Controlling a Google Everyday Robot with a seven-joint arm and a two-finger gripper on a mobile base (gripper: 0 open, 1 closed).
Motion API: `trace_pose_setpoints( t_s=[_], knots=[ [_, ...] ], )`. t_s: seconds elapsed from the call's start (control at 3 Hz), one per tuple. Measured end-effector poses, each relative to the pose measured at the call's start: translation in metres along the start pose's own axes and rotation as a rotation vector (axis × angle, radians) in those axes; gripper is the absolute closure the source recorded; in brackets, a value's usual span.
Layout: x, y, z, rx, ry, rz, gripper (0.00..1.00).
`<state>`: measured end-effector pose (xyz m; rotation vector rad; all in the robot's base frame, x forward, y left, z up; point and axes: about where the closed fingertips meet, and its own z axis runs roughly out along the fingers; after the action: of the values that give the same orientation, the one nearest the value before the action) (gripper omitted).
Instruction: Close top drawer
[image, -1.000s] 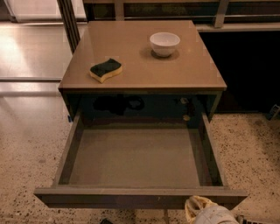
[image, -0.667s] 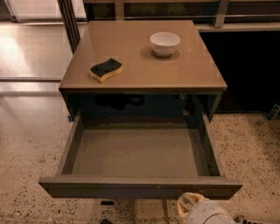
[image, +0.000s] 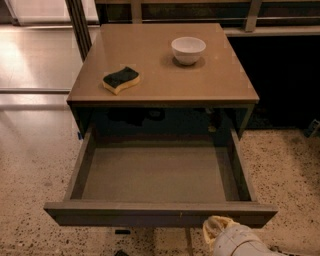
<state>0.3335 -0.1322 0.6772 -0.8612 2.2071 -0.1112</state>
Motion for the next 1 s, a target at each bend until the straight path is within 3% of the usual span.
trace_pose_setpoints(
  t_s=[0.33, 0.67, 1.0],
  knots=[
    [-0.047, -0.043, 0.005, 0.033, -0.081, -0.031, 1.0],
    [-0.046, -0.034, 0.003, 0.031, -0.078, -0.027, 1.0],
    [-0.038, -0.013, 0.009, -0.002, -0.069, 0.0, 1.0]
  ],
)
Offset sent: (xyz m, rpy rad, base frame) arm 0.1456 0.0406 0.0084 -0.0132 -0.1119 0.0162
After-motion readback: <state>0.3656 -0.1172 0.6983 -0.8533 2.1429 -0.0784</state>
